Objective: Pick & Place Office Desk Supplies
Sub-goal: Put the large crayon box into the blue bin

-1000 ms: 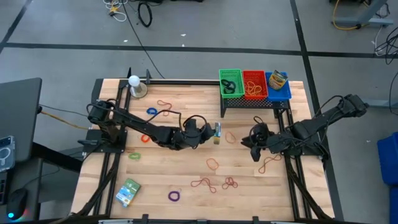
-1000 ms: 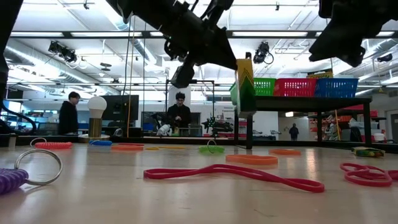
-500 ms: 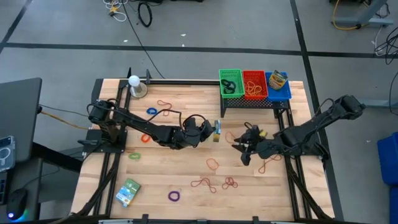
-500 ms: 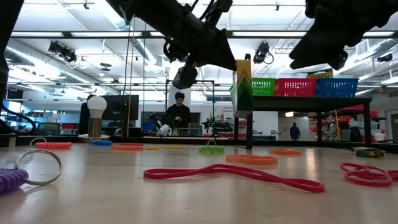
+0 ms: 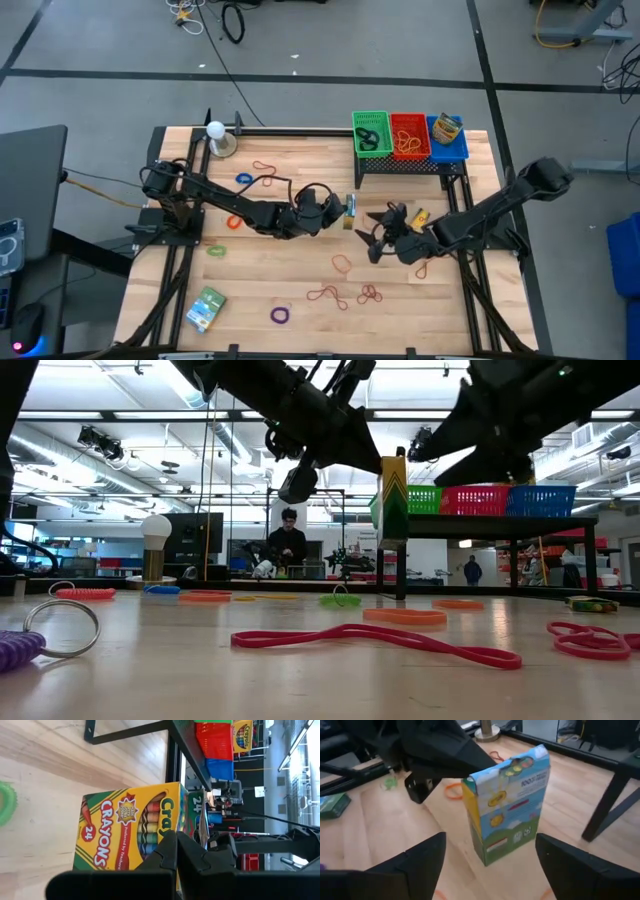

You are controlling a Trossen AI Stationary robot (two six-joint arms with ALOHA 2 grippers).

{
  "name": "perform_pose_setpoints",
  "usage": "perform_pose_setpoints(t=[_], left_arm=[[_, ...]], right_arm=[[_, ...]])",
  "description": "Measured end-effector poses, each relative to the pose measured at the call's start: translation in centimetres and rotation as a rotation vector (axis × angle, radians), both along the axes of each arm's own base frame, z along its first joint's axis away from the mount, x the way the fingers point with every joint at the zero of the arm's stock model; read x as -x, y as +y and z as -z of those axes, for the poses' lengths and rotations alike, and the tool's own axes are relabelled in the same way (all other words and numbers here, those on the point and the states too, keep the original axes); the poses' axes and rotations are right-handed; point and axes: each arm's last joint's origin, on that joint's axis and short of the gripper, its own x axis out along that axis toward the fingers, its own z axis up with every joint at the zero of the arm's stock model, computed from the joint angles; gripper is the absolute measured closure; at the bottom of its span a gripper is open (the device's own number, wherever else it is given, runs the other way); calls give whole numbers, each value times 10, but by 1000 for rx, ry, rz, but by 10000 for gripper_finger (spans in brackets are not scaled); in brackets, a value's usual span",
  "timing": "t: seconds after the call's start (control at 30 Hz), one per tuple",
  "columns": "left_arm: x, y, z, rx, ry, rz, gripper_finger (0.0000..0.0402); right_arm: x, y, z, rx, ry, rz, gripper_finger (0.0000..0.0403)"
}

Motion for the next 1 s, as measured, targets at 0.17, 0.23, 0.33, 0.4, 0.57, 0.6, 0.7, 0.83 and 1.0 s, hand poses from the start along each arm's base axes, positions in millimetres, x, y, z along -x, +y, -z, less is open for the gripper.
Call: perform_pose_setpoints(t=[0.17, 0.23, 0.33, 0.4, 0.57, 0.6, 0.7, 0.83, 1.0], left_arm=[[0, 0, -1, -4, -10, -6, 400], [-1, 0, -3, -15, -20, -4, 400], [-1, 0, -3, -19, -27, -2, 400], [-1, -1, -4, -18, -31, -1, 400], [-2, -1, -8, -28, -64, 3, 400], [-3, -1, -9, -32, -71, 4, 400], [-3, -1, -10, -43, -76, 1, 400], [-3, -1, -11, -51, -85, 3, 400], [-4, -1, -13, -74, -93, 10, 400]], right_arm=[[-13, -1, 6, 17, -37, 19, 80], [-17, -3, 8, 13, -53, 32, 80], [-21, -8, 9, 9, -64, 55, 80], [-22, -12, 9, 10, -64, 70, 80], [-26, -18, 5, 18, -92, 76, 80], [-27, -19, 4, 19, -101, 69, 80], [-29, -19, 2, 24, -115, 65, 80], [-29, -21, 2, 27, -114, 71, 80], [-29, -21, 0, 55, -119, 91, 86]])
